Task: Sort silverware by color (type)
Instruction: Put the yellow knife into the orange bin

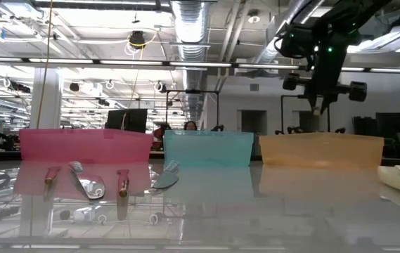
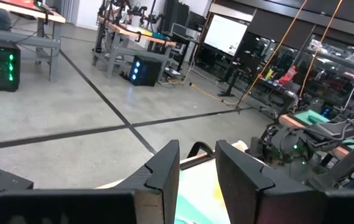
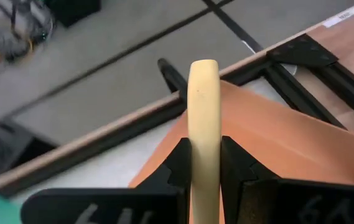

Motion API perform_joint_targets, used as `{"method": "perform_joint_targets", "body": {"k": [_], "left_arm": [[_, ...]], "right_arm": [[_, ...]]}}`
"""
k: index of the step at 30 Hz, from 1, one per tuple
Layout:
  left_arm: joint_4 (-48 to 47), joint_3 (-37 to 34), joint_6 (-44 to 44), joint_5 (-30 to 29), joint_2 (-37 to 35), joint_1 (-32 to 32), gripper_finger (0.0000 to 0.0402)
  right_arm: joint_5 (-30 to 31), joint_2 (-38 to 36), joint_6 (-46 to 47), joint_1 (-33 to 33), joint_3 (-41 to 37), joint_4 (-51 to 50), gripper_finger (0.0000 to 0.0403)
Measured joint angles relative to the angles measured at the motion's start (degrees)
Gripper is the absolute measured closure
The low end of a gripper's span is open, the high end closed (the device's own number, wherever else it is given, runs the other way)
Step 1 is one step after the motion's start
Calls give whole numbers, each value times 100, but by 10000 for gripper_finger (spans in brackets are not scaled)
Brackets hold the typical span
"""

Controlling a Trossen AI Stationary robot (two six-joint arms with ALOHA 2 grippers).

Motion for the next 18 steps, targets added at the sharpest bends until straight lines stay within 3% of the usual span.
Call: {"method": "perform_joint_targets", "body": {"k": [13, 18], "left_arm": [[-71, -2, -236, 8, 0, 0, 312], [-71, -2, -236, -18, 0, 0, 312]], "right_arm": [[66, 0, 2260, 229, -878, -126, 350], [35, 2, 2544, 244, -1065, -34, 350]]}}
